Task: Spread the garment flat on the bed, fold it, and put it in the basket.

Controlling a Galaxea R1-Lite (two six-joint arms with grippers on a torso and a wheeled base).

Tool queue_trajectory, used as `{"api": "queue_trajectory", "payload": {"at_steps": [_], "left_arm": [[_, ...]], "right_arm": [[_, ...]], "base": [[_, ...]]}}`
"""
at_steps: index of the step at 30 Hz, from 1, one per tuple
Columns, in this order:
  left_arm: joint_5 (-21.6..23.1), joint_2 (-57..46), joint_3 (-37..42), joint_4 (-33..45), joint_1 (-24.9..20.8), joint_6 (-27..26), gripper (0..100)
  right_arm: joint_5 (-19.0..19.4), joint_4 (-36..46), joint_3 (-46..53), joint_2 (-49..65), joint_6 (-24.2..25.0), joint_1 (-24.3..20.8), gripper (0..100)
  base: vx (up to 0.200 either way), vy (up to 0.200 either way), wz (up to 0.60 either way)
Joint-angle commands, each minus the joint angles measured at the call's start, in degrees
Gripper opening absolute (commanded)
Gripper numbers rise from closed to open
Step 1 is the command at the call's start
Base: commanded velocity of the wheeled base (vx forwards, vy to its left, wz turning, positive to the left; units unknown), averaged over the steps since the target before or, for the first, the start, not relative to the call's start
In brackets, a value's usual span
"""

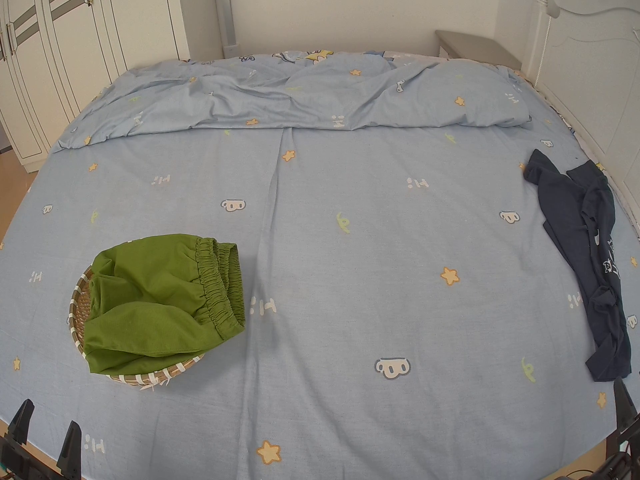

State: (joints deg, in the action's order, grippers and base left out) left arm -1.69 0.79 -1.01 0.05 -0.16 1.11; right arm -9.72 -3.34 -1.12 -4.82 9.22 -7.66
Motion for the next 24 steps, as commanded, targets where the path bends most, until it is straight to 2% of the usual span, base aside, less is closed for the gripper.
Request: {"api": "queue_trajectory", "payload": {"at_steps": [1,2,6,7,9,10,11,12,13,15,24], "left_arm": [[0.0,-0.8,0.9,0.0,0.1,0.2,100],[0.1,-0.8,0.9,0.0,0.0,0.1,100],[0.1,-0.8,1.0,-0.1,0.0,0.2,100],[0.1,-0.8,1.0,-0.1,0.0,0.1,100],[0.1,-0.8,1.0,-0.1,0.0,0.1,100],[0.1,-0.8,1.0,-0.1,0.0,0.1,100],[0.1,-0.8,1.0,-0.1,0.0,0.1,100],[0.1,-0.8,1.0,-0.1,0.0,0.2,100],[0.1,-0.8,1.0,-0.1,0.0,0.2,100],[0.1,-0.8,1.0,-0.1,0.0,0.2,100],[0.1,-0.8,1.0,-0.1,0.0,0.2,100]], "right_arm": [[-3.6,0.4,1.1,0.5,-0.3,5.4,100],[-2.6,0.4,1.0,3.9,-1.9,9.0,100],[-1.9,0.4,1.1,4.8,-10.5,7.7,100],[-1.4,0.4,1.1,4.8,-11.8,7.7,100],[2.9,0.4,1.1,4.8,-11.9,7.7,100],[2.9,0.4,1.1,4.8,-11.9,7.7,100],[11.0,2.3,1.1,4.8,-11.8,7.7,100],[13.0,4.0,1.0,4.8,-11.8,7.7,100],[13.0,4.0,1.0,4.8,-11.8,7.7,100],[8.9,3.7,1.1,4.8,-7.6,7.5,100],[9.1,3.3,1.1,4.8,-8.7,7.6,100]], "base": [[0.0,0.0,0.0],[0.0,0.0,0.0],[0.0,0.0,0.0],[0.0,0.0,0.0],[0.0,0.0,0.0],[0.0,0.0,0.0],[0.0,0.0,0.0],[0.0,0.0,0.0],[0.0,0.0,0.0],[0.0,0.0,0.0],[0.0,0.0,0.0]]}}
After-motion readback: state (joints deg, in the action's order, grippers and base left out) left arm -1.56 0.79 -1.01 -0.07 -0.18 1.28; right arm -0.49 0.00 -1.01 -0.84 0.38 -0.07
